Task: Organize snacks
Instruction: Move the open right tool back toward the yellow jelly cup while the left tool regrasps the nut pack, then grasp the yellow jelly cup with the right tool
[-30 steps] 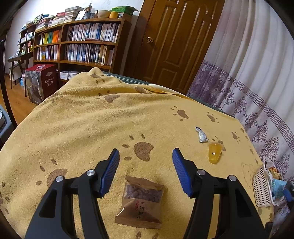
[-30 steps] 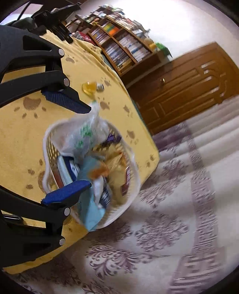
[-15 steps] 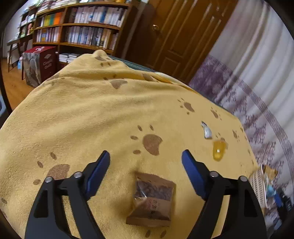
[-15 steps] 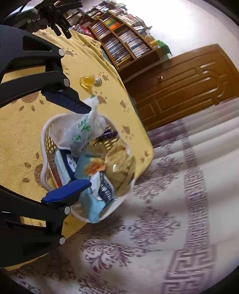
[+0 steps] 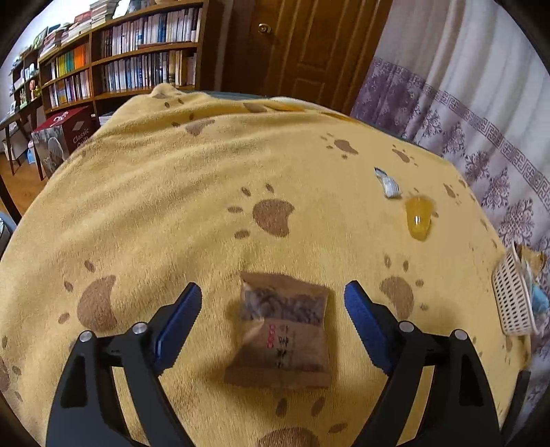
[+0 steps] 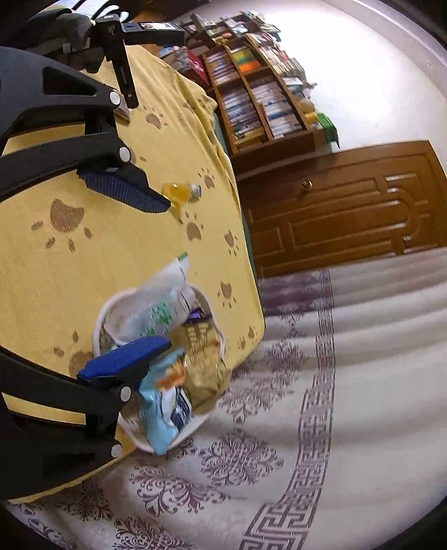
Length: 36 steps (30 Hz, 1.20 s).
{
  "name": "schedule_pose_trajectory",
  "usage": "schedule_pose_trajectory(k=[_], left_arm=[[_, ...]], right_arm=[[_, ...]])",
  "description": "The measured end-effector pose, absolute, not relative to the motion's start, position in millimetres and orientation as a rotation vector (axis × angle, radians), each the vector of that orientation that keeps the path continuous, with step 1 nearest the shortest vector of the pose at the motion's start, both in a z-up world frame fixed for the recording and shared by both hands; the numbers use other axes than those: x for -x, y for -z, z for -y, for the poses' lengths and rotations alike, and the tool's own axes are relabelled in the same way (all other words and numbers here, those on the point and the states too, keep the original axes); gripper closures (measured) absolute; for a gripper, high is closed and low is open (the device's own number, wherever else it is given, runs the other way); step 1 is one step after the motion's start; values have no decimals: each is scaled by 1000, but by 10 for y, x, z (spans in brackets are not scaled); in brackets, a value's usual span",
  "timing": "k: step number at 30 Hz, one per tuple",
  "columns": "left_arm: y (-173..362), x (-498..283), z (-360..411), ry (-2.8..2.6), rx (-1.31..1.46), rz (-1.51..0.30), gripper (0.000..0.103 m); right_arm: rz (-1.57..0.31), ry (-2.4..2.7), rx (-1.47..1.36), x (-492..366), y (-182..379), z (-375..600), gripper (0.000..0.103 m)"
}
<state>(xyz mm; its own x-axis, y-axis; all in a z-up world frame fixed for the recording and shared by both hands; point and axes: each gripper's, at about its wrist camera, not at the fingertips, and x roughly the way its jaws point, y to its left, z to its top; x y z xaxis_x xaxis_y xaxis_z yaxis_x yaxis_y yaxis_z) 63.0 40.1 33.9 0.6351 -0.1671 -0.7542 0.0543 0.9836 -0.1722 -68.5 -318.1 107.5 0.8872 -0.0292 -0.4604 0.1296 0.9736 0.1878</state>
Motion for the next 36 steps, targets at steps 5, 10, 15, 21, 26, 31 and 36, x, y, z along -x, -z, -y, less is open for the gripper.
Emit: schedule_pose_trajectory(k=[5, 10, 15, 21, 26, 31, 36], left_arm=[[-241, -585, -337, 132, 103, -897, 21], [-190, -590, -284, 132, 64, -910, 42], [-207, -567, -249, 142, 34, -893, 47], [-311, -529, -290, 139, 57, -846, 48], [-387, -496, -319, 139, 78, -820, 48], [-479, -448, -340, 143, 99, -786, 48], [-518, -435, -371, 138, 120, -771, 48]], right_arm=[[-501, 37, -222, 620, -991, 3038, 28], [-523, -1, -219, 599, -897, 2893, 28], [-541, -30, -182, 569, -811, 2713, 28], [-560, -87, -143, 478, -759, 2481, 28], [-583, -129, -82, 280, -702, 2230, 28], [-650, -178, -79, -151, -585, 2078, 28], [-715, -191, -90, -654, -459, 1979, 32]])
